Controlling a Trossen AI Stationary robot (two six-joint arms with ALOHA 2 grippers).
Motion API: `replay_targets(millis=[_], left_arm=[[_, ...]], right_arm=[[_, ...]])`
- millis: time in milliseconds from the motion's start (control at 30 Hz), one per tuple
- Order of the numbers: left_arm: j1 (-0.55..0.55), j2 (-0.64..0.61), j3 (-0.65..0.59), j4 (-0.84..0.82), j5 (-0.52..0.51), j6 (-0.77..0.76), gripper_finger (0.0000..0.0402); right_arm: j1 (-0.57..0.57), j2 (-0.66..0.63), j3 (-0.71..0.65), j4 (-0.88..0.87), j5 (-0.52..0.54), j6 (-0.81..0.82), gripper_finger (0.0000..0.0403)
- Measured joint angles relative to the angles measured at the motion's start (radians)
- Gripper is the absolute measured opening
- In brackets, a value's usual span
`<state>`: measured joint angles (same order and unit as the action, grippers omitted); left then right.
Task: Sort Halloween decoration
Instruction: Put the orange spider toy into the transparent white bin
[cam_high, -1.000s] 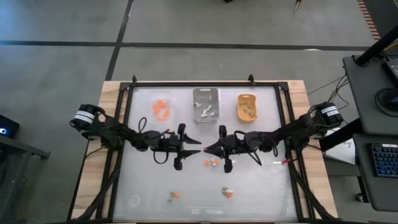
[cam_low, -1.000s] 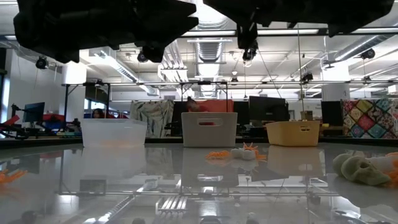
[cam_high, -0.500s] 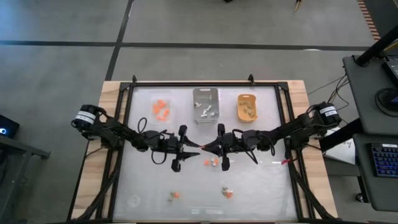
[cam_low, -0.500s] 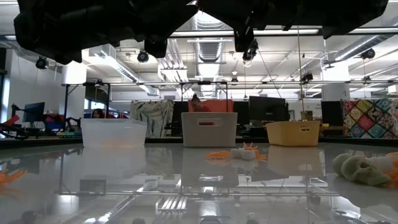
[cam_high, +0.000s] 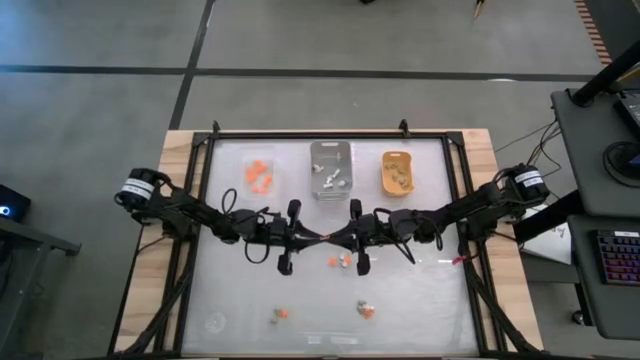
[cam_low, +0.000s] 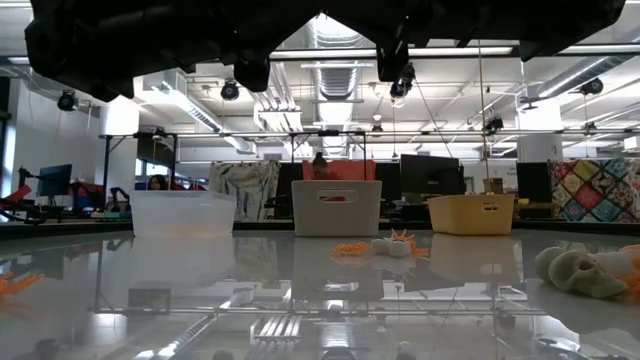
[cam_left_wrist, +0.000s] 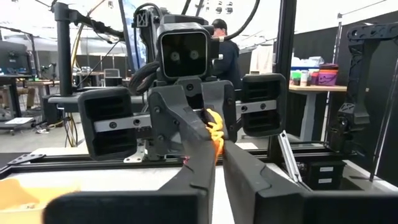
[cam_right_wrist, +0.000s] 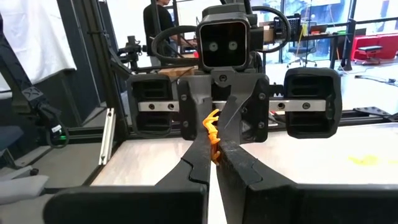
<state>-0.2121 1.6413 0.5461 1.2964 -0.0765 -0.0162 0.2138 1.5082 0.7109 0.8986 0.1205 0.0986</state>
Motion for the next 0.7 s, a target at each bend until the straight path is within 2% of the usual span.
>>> replay_targets(millis=[233,600,700], left_arm=[[-0.001,0.0,0.0,-0.004,-0.038,0.0,0.0002],[-0.001,-0.002,0.004,0.001,-0.045,0.0,0.0],[-0.001,-0.008,0.002,0.0,-0.058,0.0,0.0]], right_arm=[[-0.001,0.0,0.0,-0.006,0.003,0.005,0.0021],[-0.006,-0.001,0.0,-0.018,0.019,-0.006,0.0122],[-0.006,-0.001,0.0,-0.03,0.072,-0.006,0.0144]])
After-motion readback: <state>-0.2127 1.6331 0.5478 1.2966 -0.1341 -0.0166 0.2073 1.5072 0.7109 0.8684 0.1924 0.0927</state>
